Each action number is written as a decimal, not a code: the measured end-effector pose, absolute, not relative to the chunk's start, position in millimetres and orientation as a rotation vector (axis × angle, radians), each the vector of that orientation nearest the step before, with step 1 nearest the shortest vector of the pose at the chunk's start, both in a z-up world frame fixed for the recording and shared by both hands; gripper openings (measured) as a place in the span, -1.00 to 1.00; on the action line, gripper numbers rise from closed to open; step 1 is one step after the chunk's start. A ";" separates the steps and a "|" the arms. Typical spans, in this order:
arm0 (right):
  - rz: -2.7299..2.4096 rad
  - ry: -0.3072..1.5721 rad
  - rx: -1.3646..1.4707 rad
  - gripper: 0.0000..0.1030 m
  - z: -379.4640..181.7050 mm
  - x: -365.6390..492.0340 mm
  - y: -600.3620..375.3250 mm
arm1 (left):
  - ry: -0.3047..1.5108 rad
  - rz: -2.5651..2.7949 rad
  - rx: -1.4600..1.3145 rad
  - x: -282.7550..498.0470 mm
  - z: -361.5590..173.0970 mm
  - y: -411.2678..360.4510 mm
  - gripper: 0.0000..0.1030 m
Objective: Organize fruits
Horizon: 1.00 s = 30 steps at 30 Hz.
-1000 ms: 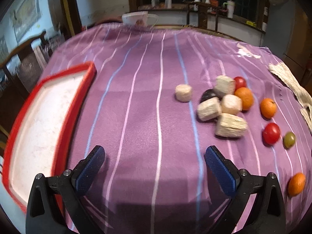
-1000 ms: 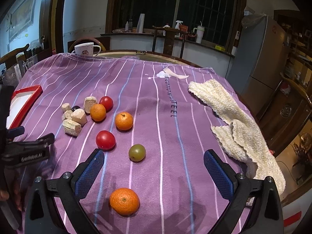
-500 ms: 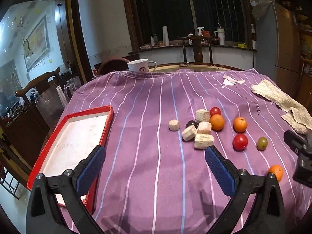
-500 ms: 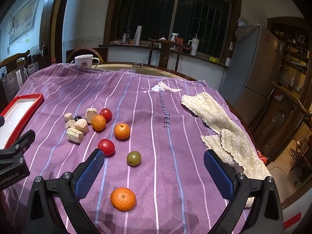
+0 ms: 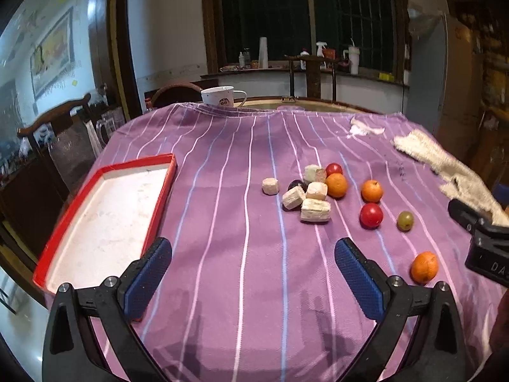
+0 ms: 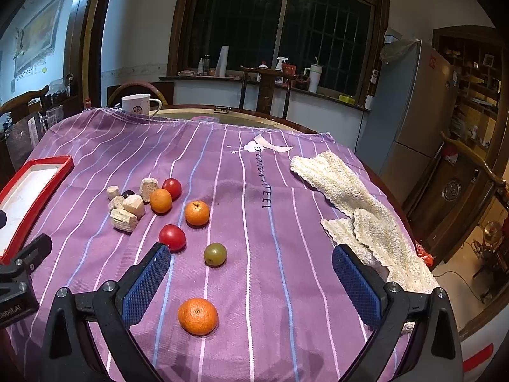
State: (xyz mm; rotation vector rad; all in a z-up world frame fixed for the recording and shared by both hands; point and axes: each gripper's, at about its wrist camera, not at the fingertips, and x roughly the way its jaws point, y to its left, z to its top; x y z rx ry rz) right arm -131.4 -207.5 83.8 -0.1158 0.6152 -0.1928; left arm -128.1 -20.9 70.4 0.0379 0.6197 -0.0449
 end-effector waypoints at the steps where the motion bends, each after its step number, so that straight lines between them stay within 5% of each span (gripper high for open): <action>1: -0.193 0.614 -0.116 1.00 84.3 -132.0 -207.8 | 0.616 -0.048 0.012 -128.7 70.4 -17.6 0.99; 30: -0.191 0.655 -0.121 1.00 74.3 -127.7 -209.3 | 0.670 -0.050 0.003 -121.3 61.2 -12.5 0.99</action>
